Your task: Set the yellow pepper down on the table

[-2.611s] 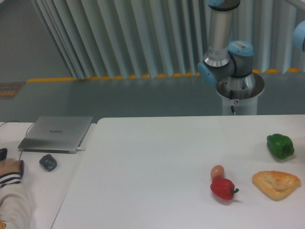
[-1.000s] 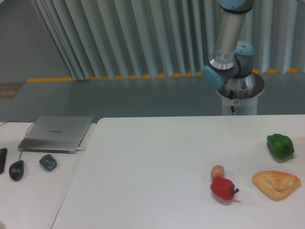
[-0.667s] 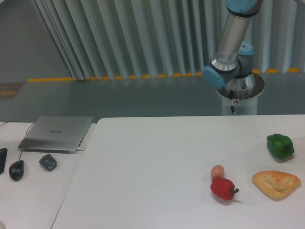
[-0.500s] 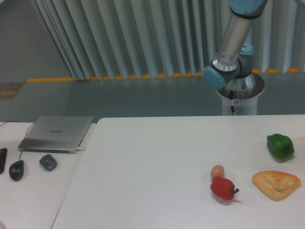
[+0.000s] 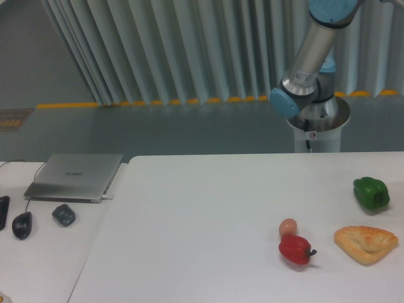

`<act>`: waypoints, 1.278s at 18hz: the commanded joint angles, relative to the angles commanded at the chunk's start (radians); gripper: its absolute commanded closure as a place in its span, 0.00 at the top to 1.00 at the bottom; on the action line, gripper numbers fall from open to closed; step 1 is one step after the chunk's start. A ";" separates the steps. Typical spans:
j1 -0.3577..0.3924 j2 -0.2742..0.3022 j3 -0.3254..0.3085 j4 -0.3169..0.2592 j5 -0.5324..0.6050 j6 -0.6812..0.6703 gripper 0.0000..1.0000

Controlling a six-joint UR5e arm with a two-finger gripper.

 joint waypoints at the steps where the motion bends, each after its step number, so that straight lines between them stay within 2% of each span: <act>1: 0.000 -0.002 -0.002 0.000 0.000 0.000 1.00; 10: -0.002 -0.021 -0.003 0.008 0.003 0.003 0.99; 13: -0.003 -0.028 -0.003 0.008 0.003 0.011 0.59; 14: -0.003 -0.028 -0.003 0.006 0.003 0.012 0.37; 16: -0.002 -0.023 -0.003 0.006 0.003 0.018 0.30; 19: -0.006 0.001 -0.003 -0.003 0.005 0.032 0.28; 21: -0.024 0.035 -0.008 -0.015 0.009 0.026 0.28; 23: -0.052 0.095 -0.017 -0.060 0.009 0.021 0.28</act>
